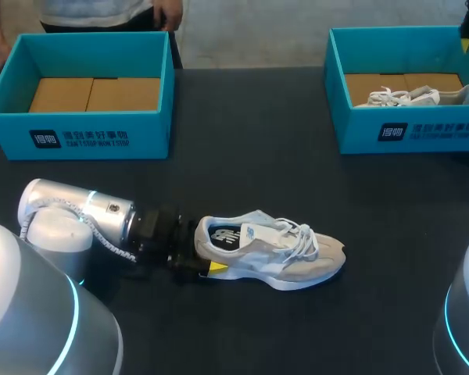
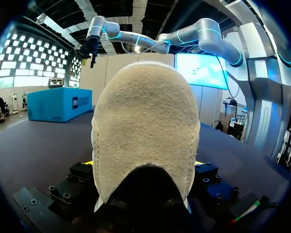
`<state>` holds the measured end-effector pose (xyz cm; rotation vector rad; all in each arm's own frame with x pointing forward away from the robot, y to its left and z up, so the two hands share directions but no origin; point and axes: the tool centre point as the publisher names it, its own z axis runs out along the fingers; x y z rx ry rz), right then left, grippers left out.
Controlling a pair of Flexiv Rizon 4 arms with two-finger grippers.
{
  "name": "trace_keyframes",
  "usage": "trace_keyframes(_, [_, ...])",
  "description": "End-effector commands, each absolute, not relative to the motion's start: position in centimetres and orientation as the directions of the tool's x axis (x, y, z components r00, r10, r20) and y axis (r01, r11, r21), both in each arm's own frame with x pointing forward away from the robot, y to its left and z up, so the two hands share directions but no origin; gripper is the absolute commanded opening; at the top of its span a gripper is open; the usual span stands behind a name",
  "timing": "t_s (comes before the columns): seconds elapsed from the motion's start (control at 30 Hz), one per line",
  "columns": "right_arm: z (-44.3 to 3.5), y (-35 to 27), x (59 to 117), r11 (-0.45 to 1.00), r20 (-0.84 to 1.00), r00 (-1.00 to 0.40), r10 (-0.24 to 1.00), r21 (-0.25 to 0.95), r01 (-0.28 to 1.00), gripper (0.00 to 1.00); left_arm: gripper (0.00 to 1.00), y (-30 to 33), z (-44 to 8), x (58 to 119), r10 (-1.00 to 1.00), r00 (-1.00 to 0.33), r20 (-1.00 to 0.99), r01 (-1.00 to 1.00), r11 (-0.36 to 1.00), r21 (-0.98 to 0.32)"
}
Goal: Take the shoe out of the shoebox, open the shoe tongue, remove and reinsert the insole, then place the shoe into the shoebox
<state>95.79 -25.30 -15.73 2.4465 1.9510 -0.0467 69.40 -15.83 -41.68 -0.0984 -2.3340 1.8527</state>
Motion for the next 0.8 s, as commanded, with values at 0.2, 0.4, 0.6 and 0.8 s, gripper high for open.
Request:
trace_keyframes(0.2, [-16.4,-17.8,92.6,-0.271,-0.043,0.27,0.962,-0.009,0.963,1.0,0.0,-15.9,-41.9,69.5,0.149,-0.985,0.085,-0.049,0.232,-0.972])
trace_keyframes(0.4, [-16.3,-13.7,89.9,-0.338,0.027,0.338,0.941,-0.008,0.941,1.0,0.0,-15.9,-41.9,69.5,0.149,-0.985,0.085,-0.049,0.232,-0.972])
trace_keyframes(0.6, [-16.3,-13.7,89.9,-0.338,0.027,0.338,0.941,-0.008,0.941,1.0,0.0,-15.9,-41.9,69.5,0.149,-0.985,0.085,-0.049,0.232,-0.972])
trace_keyframes(0.8, [-16.3,-13.7,89.9,-0.338,0.027,0.338,0.941,-0.008,0.941,1.0,0.0,-15.9,-41.9,69.5,0.149,-0.985,0.085,-0.049,0.232,-0.972])
